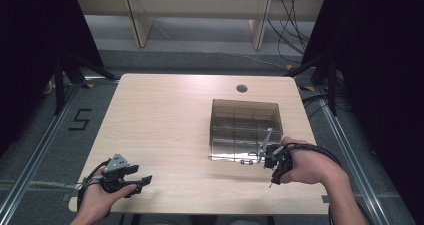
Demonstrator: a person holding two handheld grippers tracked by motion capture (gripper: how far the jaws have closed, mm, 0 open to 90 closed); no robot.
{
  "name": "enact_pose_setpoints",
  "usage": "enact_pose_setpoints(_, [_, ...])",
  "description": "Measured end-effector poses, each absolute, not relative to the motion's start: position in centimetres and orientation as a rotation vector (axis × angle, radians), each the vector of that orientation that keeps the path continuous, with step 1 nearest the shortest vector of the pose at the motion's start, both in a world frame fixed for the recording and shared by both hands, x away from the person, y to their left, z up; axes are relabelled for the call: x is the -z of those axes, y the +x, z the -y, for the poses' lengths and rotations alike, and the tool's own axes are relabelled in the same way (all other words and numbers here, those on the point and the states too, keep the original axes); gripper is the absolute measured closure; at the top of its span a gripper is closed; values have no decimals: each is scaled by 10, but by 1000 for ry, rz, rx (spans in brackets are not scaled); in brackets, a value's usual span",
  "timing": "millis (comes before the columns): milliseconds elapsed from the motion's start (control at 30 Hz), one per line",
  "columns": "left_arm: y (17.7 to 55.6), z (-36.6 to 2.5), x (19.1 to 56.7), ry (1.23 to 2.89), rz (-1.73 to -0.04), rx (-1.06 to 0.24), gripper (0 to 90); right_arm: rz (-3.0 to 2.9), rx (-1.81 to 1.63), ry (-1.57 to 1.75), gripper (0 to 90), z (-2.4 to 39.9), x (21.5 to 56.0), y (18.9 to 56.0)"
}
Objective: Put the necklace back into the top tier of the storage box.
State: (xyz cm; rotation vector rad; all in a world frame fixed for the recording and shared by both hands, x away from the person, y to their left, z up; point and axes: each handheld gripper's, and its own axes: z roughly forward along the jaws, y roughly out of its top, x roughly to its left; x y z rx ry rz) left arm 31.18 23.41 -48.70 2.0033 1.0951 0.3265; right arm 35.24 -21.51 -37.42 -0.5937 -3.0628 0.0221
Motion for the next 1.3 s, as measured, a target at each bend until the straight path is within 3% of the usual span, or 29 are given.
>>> enact_pose_setpoints(1300, [312, -234, 487, 2007, -1096, -324, 327, 3083, 8, -604, 796, 220, 348, 368])
